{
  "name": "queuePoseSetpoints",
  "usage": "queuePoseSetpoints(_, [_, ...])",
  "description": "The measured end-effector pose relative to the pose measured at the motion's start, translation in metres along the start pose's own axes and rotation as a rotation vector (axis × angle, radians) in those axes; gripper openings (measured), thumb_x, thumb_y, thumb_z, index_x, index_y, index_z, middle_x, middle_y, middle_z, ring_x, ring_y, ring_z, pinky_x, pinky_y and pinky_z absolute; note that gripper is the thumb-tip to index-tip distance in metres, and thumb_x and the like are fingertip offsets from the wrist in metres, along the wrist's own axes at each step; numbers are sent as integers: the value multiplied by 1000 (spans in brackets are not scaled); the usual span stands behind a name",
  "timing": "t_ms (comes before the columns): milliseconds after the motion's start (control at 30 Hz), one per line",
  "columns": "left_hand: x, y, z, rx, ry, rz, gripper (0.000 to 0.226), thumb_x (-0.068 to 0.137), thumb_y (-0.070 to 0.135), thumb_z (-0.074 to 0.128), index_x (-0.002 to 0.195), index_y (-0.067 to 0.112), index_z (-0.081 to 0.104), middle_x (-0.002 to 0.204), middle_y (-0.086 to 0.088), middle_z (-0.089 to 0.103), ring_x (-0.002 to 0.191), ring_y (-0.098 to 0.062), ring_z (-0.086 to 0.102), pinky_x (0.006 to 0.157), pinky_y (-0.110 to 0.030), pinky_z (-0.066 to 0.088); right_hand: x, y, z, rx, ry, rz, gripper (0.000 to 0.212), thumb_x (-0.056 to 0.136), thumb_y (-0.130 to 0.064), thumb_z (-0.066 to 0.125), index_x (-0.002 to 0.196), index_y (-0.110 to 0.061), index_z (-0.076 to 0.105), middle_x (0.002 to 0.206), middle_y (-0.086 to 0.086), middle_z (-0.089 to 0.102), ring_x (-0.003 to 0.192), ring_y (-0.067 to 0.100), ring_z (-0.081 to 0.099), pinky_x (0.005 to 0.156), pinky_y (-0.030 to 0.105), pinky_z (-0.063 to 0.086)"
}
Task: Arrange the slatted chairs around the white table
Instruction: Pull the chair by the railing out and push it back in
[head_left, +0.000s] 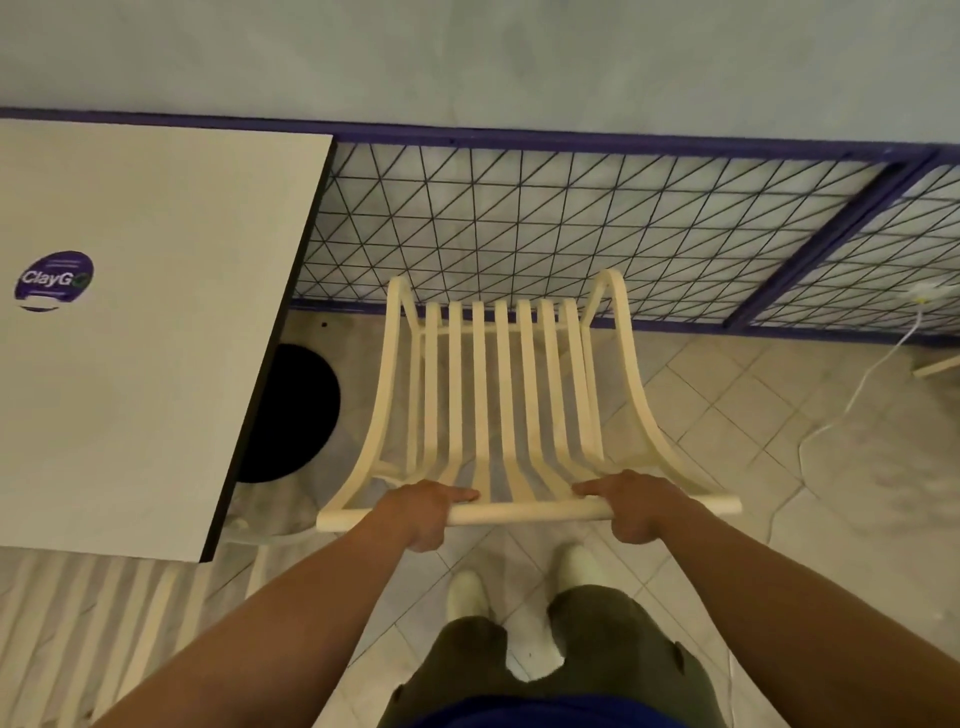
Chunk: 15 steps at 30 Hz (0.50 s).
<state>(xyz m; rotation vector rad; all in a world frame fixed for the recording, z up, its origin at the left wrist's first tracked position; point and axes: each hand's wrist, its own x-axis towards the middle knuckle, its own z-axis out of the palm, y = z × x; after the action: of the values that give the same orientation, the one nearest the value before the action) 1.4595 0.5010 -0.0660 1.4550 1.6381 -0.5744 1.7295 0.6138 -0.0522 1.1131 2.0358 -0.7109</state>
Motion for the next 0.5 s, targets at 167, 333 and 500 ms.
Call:
queuePoseSetpoints(167, [3, 0, 6, 27, 47, -24, 88, 90, 3, 57, 152, 54, 21, 140, -1, 53, 112, -24, 60, 92, -36, 52, 5, 6, 5, -47, 1, -50, 79, 90, -9, 62, 149, -49, 27, 138, 1, 51, 112, 21, 58, 98, 34, 48])
queuePoseSetpoints(333, [1, 7, 11, 33, 96, -59, 87, 92, 3, 58, 151, 55, 22, 143, -2, 53, 115, -24, 60, 94, -36, 52, 6, 12, 3, -81, -37, -117, 81, 90, -7, 61, 151, -45, 24, 134, 4, 52, 110, 23, 58, 96, 34, 48])
queuePoseSetpoints(500, [-4, 25, 27, -17, 119, -124, 86, 93, 4, 59, 151, 57, 22, 142, -1, 53, 114, -24, 59, 94, -36, 52, 7, 24, -6, -156, -72, -170, 82, 90, -6, 59, 152, -44, 23, 131, 5, 52, 108, 24, 58, 92, 34, 50])
